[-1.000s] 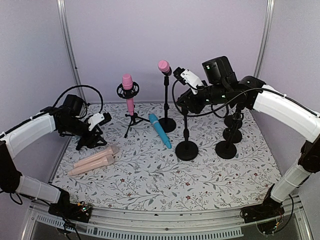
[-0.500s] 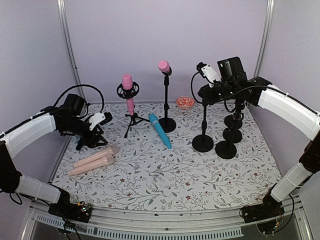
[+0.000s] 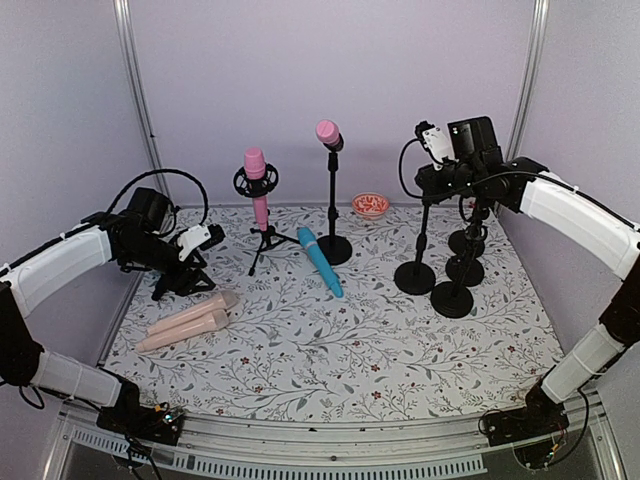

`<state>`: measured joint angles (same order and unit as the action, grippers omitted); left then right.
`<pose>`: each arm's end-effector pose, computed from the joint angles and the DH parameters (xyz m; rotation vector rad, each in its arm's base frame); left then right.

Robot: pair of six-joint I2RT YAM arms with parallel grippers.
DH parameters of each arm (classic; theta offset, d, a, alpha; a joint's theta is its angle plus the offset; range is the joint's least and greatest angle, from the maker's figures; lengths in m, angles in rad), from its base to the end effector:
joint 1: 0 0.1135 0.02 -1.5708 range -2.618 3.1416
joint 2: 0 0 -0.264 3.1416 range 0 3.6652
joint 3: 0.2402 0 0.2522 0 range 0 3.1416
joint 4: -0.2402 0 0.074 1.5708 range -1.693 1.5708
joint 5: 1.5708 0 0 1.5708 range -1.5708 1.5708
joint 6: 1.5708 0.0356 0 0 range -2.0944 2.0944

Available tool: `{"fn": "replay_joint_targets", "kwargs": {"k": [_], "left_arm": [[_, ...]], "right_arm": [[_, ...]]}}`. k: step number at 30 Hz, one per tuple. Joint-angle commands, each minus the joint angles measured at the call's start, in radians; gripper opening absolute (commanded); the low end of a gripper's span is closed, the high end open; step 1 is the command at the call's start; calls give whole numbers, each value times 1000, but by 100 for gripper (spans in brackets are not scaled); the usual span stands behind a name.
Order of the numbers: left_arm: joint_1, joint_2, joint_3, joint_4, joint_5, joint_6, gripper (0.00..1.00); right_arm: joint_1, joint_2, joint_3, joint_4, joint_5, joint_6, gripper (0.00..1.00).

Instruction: Remove the microphone from the stand

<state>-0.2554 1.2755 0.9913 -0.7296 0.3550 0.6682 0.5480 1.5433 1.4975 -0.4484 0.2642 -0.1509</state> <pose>0.2406 -0.0756 0.2638 1.2349 2.1919 -0.2939 0.3084 0.1773 0.3747 -0.5464 1.9722 -0.0255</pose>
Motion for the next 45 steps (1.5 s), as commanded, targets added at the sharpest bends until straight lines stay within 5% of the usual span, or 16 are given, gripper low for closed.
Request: {"fn": "replay_joint_targets", "kwargs": {"k": [1,6,11,16,20,26,37,45], "left_arm": [[-12,-7,14,2,3,-2,67],[-12,-13,10,2,-2,1,67],[-12,-15,12,1,-11,-8,72],[0,-32,11,8,-15,-9,77],[32,-35,17,13,-11,-14,79],[67,-24,44,12,-3,-35,85],[82,-80,21,-27,-36,-32,87],[84,-110,-21,-37,-32,-13,88]], "right_arm": [[-64,15,3,40,116,-59,6],[-93,42,41,48,135,-75,13],[-89,52,103,37,96,-44,77],[36,-4,91,161,179,-57,97],[189,18,127,150,194,-72,99],[324,136,47,142,-53,157,97],[308,512,79,217,-162,288,92],[255,642,131,247,-187,288,84]]}}
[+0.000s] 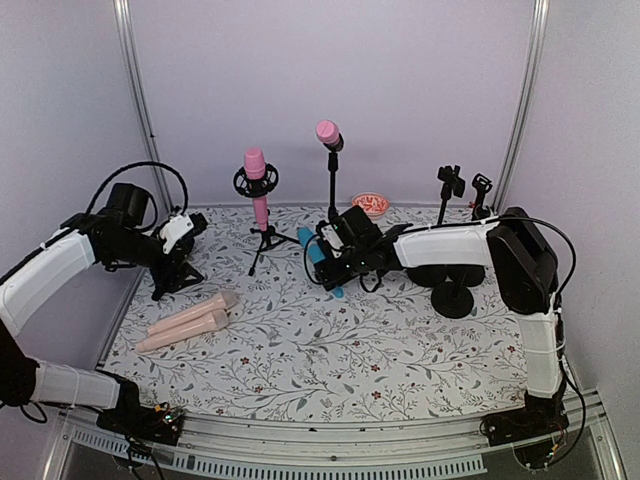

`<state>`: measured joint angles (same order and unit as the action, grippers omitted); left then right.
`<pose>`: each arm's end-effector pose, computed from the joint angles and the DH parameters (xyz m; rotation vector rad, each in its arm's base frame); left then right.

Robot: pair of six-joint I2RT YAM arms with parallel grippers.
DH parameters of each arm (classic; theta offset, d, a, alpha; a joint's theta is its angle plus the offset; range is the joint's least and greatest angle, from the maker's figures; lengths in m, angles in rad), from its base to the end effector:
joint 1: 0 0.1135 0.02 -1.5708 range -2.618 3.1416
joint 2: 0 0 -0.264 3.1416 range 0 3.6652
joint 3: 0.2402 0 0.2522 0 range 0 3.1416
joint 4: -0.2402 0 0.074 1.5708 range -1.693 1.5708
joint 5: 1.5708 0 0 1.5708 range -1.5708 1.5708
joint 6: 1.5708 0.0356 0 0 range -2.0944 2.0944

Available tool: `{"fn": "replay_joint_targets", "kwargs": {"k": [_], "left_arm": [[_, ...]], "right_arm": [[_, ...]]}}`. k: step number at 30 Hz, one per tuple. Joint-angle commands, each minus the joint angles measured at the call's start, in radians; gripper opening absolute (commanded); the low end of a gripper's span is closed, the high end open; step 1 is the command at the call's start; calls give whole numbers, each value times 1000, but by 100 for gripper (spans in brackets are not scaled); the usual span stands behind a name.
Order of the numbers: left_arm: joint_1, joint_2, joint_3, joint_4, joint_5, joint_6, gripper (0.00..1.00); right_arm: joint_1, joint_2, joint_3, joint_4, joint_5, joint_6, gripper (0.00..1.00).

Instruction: Remove the microphone from the stand

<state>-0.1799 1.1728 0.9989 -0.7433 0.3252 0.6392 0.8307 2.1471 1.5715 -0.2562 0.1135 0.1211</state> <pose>0.2290 -0.0532 0.2880 1.0909 2.1740 -0.2006 0.3238 0.3485 0.1710 -0.7900 2.2856 0.3069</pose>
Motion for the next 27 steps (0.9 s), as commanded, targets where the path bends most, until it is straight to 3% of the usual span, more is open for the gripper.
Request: {"fn": "replay_joint_targets", "kwargs": {"k": [1,16,23,27], "left_arm": [[8,-6,-29,-25,-4,16,88],[6,31,-12,-40,8,-9,88],[6,37,-6,-41,-2,-12,88],[5,45,0,-41,-5,-14,88]], "right_arm": [[-30,45,57,62,-43,13,83],[-39,104,36,115,-144,41,65],[-36,67,-27,145,-148,58,25],[-27,-17,-120,186,-126,68,10]]}}
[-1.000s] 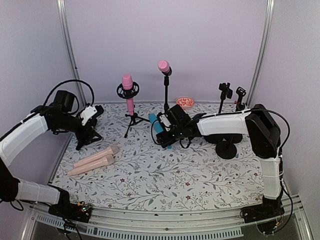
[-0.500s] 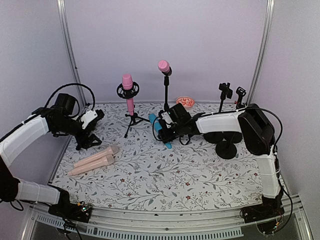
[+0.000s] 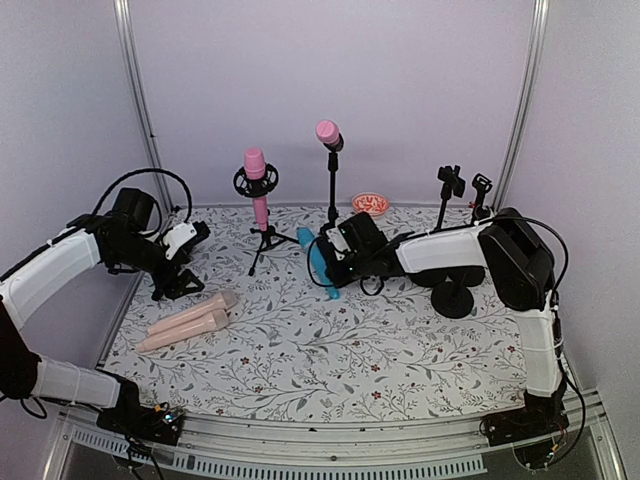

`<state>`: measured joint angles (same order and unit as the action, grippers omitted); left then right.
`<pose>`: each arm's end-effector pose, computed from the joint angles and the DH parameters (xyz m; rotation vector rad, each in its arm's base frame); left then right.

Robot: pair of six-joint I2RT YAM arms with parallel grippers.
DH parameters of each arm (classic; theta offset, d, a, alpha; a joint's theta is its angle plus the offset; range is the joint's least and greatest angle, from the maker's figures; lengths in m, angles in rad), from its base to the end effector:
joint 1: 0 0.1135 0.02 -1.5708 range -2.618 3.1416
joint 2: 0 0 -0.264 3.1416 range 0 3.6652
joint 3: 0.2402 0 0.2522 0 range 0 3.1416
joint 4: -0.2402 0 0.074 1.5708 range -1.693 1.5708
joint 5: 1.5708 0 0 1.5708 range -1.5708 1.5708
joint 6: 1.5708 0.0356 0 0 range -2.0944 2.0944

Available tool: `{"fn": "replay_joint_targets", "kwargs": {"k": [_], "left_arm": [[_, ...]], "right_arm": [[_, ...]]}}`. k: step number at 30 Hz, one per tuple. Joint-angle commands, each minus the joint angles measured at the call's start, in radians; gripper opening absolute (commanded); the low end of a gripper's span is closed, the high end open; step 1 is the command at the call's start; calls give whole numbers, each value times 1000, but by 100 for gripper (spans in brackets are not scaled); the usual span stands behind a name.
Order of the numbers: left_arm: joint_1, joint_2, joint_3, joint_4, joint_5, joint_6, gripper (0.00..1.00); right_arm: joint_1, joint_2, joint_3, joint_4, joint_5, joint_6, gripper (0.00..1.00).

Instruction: Remove the microphone from the stand

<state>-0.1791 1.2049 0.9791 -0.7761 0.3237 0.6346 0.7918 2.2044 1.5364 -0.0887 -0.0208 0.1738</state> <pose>0.2300 -0.0531 0.2729 1.1027 2.2564 -0.2334 0.3405 0.3460 0.1464 -0.7348 2.2668 0.4989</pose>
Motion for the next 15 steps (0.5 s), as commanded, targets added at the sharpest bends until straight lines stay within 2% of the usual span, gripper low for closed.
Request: {"fn": "replay_joint_targets", "kwargs": {"k": [1,5,11,12,15], "left_arm": [[4,14,22,-8,-2,-11,88],[2,17,26,-8,2,-16,88],[-1,17,29,-8,1,-16,89],[-1,16,28,-8,2,-16,89],[-2,18,28,-8,3,-21,89]], "right_arm": [[16,-96,-113,28,13,20,8],[40,-179,-231,60,24,35,4],[70,-228,-313,70,32,59,5],[69,-228,-307,68,42,60,10],[66,-216,-247,49,70,47,51]]}}
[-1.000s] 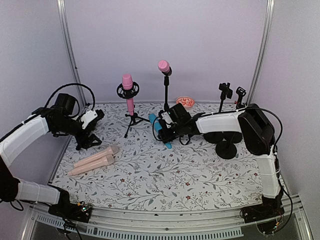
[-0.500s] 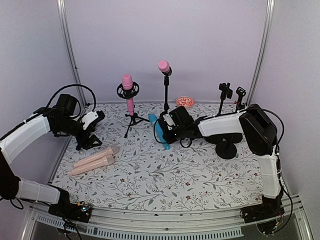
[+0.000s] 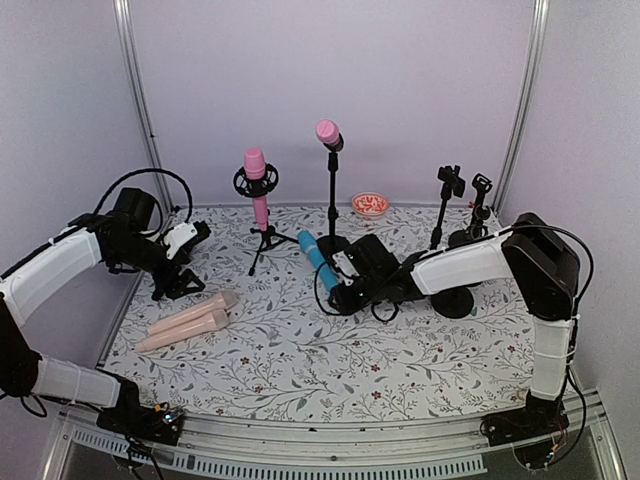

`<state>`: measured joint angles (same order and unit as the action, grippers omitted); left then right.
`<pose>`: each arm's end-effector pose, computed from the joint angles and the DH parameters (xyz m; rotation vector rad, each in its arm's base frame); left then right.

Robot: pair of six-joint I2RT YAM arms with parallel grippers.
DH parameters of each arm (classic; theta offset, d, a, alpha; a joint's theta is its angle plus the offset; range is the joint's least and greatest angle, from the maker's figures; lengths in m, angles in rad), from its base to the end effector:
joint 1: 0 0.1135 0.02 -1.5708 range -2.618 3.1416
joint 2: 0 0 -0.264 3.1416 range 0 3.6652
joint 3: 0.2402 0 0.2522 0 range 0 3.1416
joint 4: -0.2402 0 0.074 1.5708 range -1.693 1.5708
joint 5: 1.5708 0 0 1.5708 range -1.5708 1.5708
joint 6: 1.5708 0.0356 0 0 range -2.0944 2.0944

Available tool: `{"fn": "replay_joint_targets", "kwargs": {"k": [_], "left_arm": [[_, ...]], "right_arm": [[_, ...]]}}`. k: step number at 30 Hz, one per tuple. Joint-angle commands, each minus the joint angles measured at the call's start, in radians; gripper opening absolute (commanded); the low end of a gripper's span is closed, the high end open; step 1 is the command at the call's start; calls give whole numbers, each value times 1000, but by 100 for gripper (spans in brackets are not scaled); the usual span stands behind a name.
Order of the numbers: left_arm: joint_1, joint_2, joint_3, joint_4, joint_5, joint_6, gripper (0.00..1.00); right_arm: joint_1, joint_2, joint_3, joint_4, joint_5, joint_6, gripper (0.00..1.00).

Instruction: Remove the microphone from the stand

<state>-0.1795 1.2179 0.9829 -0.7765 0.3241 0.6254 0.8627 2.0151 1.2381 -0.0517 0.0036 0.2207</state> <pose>0.2323 -0.0537 0.2712 1.0950 2.2705 -0.2416 0.2760 0.3222 0.1421 -0.7744 2.3346 0.4896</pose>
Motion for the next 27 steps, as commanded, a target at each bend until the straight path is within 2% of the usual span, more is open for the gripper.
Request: {"fn": "replay_joint_targets", "kwargs": {"k": [1,4,5,10,14,19,24,27], "left_arm": [[-2,5,26,-9,3,-13,89],[-4,0,28,-13,2,-12,89],[-3,-3,27,-13,1,-11,89],[-6,-11,25,-16,0,-11,89],[-8,-15,24,-23,2,-10,89],[-8,-13,26,-23,-5,-7,89],[-7,-9,33,-23,-3,-9,89],[-7,-5,33,-23,-3,-11,90]], "right_arm": [[-9,-19,82,2,44,-6,58],[-23,29,194,-33,47,-23,74],[-29,54,246,-48,49,-30,76],[-72,212,428,-132,32,-73,77],[-91,281,472,-157,13,-91,72],[-90,290,449,-151,-29,-87,64],[-88,263,374,-101,-71,-65,49],[-86,240,329,-84,-67,-45,30]]}}
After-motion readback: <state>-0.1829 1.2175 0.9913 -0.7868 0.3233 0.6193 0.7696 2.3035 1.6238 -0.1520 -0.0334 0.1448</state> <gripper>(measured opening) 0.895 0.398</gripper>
